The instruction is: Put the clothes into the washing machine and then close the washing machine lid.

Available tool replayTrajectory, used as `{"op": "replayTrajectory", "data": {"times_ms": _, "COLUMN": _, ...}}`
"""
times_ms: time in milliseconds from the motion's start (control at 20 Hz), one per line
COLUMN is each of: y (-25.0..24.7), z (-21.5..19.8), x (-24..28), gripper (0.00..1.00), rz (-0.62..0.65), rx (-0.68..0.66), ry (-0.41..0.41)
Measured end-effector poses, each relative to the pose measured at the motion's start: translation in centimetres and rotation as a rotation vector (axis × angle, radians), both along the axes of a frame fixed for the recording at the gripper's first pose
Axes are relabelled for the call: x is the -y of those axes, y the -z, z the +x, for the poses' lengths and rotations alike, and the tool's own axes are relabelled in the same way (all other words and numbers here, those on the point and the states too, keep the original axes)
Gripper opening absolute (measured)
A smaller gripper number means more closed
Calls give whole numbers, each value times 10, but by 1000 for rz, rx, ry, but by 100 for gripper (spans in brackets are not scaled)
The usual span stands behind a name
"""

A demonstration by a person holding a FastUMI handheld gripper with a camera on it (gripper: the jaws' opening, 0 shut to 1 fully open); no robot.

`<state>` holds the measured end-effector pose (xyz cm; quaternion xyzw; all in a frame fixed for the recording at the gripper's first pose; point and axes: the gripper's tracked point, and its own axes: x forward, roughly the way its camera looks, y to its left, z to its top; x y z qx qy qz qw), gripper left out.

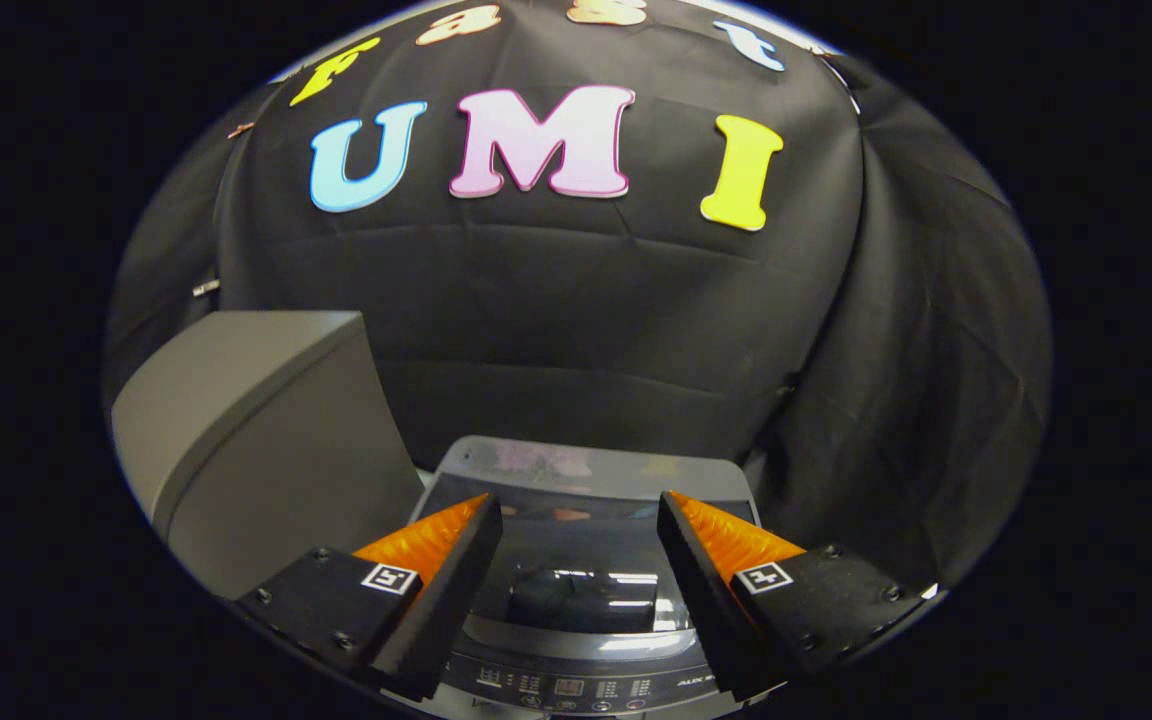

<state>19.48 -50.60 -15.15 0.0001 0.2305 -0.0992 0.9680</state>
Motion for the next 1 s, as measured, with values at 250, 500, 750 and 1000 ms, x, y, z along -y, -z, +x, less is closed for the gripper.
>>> {"op": "replayTrajectory", "data": {"times_ms": 250, "y": -95, "z": 0, "x": -30, "gripper": 99, "rz": 20, "rx": 244, "ry": 4}}
{"op": "replayTrajectory", "data": {"times_ms": 500, "y": -179, "z": -8, "x": -66, "gripper": 99, "rz": -61, "rx": 440, "ry": -22}}
{"op": "replayTrajectory", "data": {"times_ms": 750, "y": -232, "z": -23, "x": -127, "gripper": 99, "rz": -4, "rx": 546, "ry": -101}}
{"op": "replayTrajectory", "data": {"times_ms": 1000, "y": -234, "z": -26, "x": -163, "gripper": 99, "rz": 23, "rx": 530, "ry": -136}}
